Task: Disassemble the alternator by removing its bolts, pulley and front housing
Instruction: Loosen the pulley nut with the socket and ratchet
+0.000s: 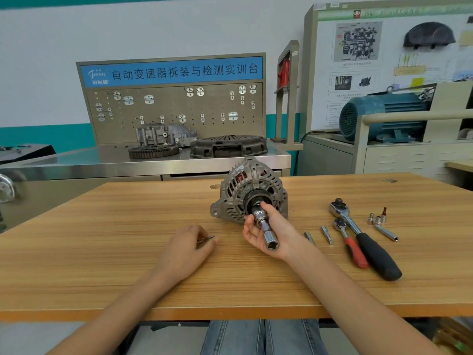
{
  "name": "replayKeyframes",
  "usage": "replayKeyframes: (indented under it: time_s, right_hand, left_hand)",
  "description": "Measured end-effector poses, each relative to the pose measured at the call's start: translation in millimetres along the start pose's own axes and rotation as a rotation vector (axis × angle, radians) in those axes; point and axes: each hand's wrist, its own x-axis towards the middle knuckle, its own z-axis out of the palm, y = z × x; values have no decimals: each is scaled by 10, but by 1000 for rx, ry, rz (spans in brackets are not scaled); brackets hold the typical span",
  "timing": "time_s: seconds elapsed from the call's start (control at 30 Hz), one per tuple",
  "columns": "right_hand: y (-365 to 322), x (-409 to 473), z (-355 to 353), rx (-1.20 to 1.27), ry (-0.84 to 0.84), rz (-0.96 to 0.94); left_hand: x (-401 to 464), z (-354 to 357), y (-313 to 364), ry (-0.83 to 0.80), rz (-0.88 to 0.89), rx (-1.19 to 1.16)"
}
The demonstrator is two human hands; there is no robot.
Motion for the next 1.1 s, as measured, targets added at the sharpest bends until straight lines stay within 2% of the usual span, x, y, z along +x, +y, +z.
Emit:
replayKeyframes:
  time_s: [0.2, 0.33, 0.47, 0.53, 0.6, 0.7, 0.77, 0.87, 0.97, 1.03, 1.1]
  right_hand:
    - [-15, 15, -5, 16, -6, 11]
    - [-26, 21, -29, 39, -40, 31]
    - [-35, -12, -34, 2, -100, 41]
    - [-38, -23, -20, 34, -122, 35]
    - [-48, -27, 10, 89, -130, 19]
    - [-56, -5, 47, 180, -137, 4]
    - [-63, 7, 51, 207, -122, -8]
    - [-81, 27, 62, 183, -106, 8]
    - [-103, 64, 85, 184, -79, 7]
    - [-150, 58, 83, 167, -52, 14]
    - [-231, 22, 65, 38, -20, 31]
  left_hand:
    - [370, 152, 4, 71, -208, 123]
    - [530, 190, -37, 158, -243, 195]
    - [575, 175, -77, 302, -221, 69]
    - [529, 108, -24, 449, -144, -20]
    - [454, 18, 130, 483, -23, -82]
    - [263, -40, 453, 238, 82, -180]
    - [105, -46, 676, 43, 71, -272]
    - [-43, -29, 983, -148, 38, -317]
    - [14, -18, 1218, -390, -140, -506]
    - [98, -47, 1279, -480, -315, -731]
    - [166, -92, 1285, -519, -419, -888]
